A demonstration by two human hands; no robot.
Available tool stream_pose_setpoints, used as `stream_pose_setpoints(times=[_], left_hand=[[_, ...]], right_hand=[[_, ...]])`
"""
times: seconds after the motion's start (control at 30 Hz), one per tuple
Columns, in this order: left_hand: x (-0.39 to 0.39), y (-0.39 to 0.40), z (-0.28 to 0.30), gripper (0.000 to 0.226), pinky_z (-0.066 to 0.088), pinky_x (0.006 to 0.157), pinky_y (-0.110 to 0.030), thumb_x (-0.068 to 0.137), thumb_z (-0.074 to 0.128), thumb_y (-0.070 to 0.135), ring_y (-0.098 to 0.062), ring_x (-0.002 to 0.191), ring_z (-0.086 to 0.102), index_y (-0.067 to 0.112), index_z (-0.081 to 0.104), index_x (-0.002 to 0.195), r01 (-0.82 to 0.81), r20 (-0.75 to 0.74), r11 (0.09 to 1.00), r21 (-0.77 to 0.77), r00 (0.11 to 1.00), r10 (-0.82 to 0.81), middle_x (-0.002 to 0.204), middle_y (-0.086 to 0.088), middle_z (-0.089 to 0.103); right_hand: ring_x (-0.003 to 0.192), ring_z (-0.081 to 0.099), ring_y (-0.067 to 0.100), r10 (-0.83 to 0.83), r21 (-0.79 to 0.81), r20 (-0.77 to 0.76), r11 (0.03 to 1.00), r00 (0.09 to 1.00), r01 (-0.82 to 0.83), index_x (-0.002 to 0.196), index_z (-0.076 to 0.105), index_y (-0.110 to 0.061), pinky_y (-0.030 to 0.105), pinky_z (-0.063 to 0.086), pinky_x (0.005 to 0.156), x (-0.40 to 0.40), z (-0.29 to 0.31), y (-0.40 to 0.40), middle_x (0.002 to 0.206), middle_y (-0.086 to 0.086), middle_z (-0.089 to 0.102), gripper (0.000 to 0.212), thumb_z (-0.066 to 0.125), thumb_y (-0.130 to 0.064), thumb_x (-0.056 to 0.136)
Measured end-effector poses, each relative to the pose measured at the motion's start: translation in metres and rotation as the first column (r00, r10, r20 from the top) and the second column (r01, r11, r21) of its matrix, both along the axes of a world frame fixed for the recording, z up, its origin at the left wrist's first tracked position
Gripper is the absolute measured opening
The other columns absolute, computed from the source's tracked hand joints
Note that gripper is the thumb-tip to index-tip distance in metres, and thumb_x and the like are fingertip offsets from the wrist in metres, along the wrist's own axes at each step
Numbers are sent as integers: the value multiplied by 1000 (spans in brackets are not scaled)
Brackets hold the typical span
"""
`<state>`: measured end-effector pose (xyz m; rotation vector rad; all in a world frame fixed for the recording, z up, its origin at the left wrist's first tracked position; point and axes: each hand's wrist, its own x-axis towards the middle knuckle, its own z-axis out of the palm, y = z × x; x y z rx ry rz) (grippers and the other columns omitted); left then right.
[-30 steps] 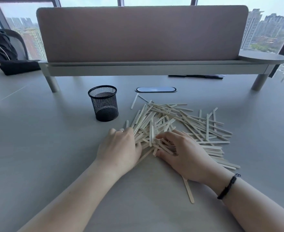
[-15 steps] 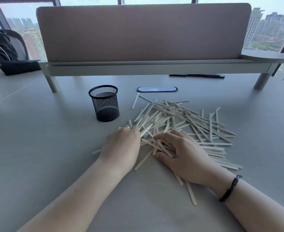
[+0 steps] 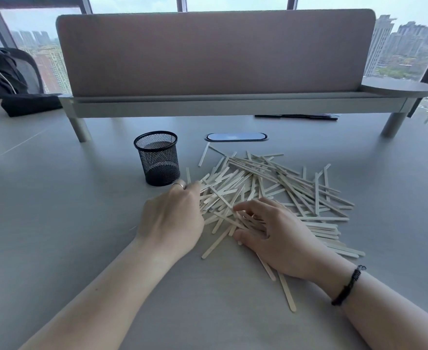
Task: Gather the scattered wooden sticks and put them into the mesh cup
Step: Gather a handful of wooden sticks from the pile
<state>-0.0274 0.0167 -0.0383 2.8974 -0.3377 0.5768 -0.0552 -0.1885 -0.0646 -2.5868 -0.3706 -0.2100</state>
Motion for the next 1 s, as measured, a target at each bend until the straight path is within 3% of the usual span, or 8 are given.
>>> stream_pose_setpoints(times=[0.2, 0.43, 0.53, 0.63, 0.77, 0.87, 0.93, 1.0], left_hand=[[-3, -2, 4, 50, 52, 72, -41, 89, 35, 23, -39, 96, 66, 19, 69, 126, 88, 140, 957, -278, 989, -51, 107, -9, 73], [-2, -4, -2, 48, 55, 72, -43, 92, 37, 18, -39, 94, 67, 11, 65, 131, 186, 190, 919, -347, 974, -125, 105, -13, 72], [1, -3, -3, 38, 55, 74, -43, 98, 44, 11, -37, 91, 67, 3, 63, 130, 252, 213, 878, -406, 961, -177, 100, -17, 73], [3, -3, -1, 35, 48, 74, -32, 101, 44, 11, -29, 85, 65, 2, 63, 129, 308, 247, 843, -442, 945, -216, 93, -13, 70], [-2, -6, 4, 41, 44, 85, -13, 99, 45, 14, -16, 97, 64, 4, 61, 135, 391, 285, 784, -481, 916, -282, 104, -6, 69], [-11, -15, 4, 36, 45, 89, -12, 100, 47, 10, -10, 97, 62, 6, 64, 131, 530, 281, 717, -453, 848, -449, 106, 0, 66], [-16, -23, 2, 26, 52, 85, -25, 100, 48, 4, -14, 92, 63, 3, 69, 114, 603, 240, 662, -445, 793, -560, 99, 1, 64], [-18, -28, 3, 25, 51, 82, -26, 97, 47, -3, -13, 92, 63, 2, 69, 108, 628, 226, 622, -468, 765, -603, 96, 1, 64]], right_hand=[[106, 54, 3, -34, 115, 21, 993, 999, 31, 131, 52, -41, 24, 42, 92, -2, 2, 2, 110, -21, 57, 49, 67, -48, 85], [101, 53, -2, -84, 225, -12, 971, 996, 85, 126, 54, -40, 7, 33, 80, -4, 7, 3, 104, -21, 59, 45, 66, -52, 85], [103, 54, -4, -97, 253, -26, 962, 995, 101, 124, 56, -41, 8, 36, 81, -6, 11, 5, 105, -21, 61, 43, 61, -60, 85], [102, 57, -5, -118, 307, -3, 945, 993, 114, 119, 61, -39, 12, 39, 84, -6, 12, 5, 103, -20, 63, 47, 53, -68, 82], [102, 59, -9, -99, 374, -23, 922, 995, 101, 112, 70, -32, 9, 39, 86, -8, 19, 8, 102, -23, 66, 66, 42, -82, 78], [73, 62, -11, 68, 673, -156, 738, 986, 56, 90, 74, -28, 5, 45, 65, -11, 32, 19, 77, -22, 70, 46, 53, -67, 80], [79, 64, 3, 146, 833, -215, 543, 966, 103, 90, 75, -15, 19, 57, 70, -8, 38, 28, 85, 4, 75, 50, 64, -63, 80], [82, 65, 18, 245, 930, -242, 336, 939, 151, 88, 74, -9, 33, 56, 78, -3, 41, 34, 87, 21, 69, 45, 74, -53, 78]])
